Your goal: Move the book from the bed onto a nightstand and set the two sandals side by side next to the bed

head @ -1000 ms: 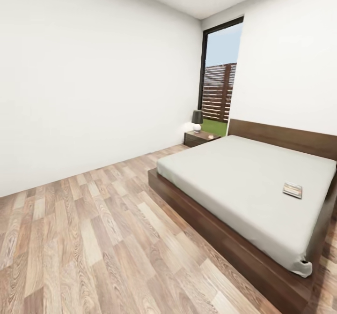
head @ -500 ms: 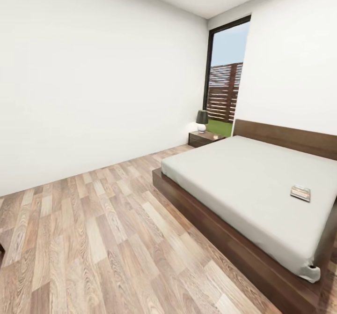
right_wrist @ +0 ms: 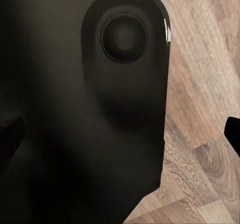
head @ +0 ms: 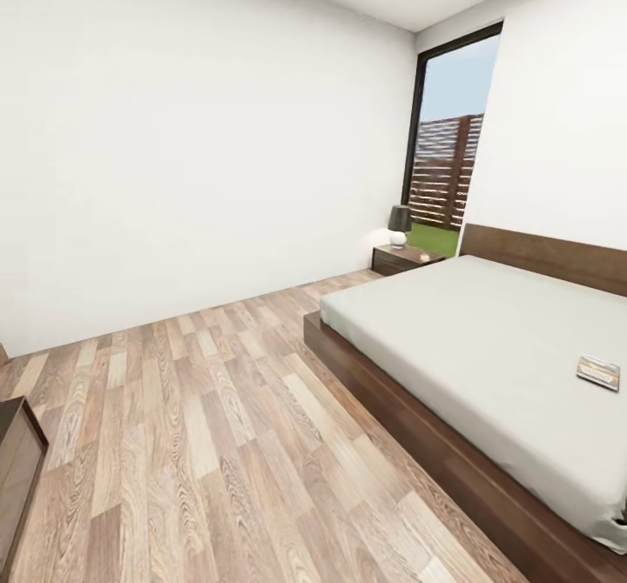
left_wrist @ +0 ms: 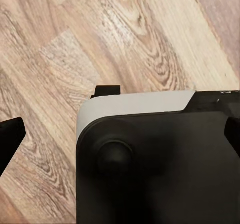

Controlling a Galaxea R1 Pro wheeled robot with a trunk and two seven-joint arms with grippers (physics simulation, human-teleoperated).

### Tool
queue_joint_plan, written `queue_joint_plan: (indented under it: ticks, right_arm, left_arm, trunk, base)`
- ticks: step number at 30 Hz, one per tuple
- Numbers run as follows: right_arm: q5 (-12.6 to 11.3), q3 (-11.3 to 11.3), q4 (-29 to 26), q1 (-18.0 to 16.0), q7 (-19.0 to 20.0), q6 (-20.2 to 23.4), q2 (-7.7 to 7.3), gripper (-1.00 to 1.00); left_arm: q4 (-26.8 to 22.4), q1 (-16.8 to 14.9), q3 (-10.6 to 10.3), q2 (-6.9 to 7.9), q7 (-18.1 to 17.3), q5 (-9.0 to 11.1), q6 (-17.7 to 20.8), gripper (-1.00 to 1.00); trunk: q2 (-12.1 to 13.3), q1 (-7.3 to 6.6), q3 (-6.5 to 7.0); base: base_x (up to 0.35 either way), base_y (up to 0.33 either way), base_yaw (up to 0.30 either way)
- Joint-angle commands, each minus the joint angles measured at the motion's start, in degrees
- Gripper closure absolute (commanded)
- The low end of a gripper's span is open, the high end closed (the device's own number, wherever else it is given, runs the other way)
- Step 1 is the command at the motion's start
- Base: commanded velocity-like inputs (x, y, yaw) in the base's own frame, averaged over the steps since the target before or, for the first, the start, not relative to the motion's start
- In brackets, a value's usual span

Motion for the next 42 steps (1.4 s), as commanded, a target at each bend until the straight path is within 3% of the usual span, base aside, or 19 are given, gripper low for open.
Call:
queue_joint_plan:
  ticks: [1,11,32,42]
  right_arm:
    - [0.0,0.0,0.0,0.0,0.0,0.0,0.0,-1.0]
    - [0.0,0.0,0.0,0.0,0.0,0.0,0.0,-1.0]
    - [0.0,0.0,0.0,0.0,0.0,0.0,0.0,-1.0]
    - [0.0,0.0,0.0,0.0,0.0,0.0,-0.08,-1.0]
  left_arm:
    - [0.0,0.0,0.0,0.02,0.0,0.0,-0.1,-1.0]
    - [0.0,0.0,0.0,-0.04,0.0,0.0,-0.1,-1.0]
    - [0.0,0.0,0.0,0.02,0.0,0.0,-0.1,-1.0]
    - [0.0,0.0,0.0,0.03,0.0,0.0,-0.1,-1.0]
  trunk:
    - [0.0,0.0,-0.05]
    - [0.0,0.0,-0.05]
    - [0.0,0.0,-0.05]
    - [0.0,0.0,-0.05]
  base:
    - [0.0,0.0,0.011]
    - [-0.003,0.0,0.077]
    - [-0.003,0.0,0.271]
    - [0.0,0.0,0.056]
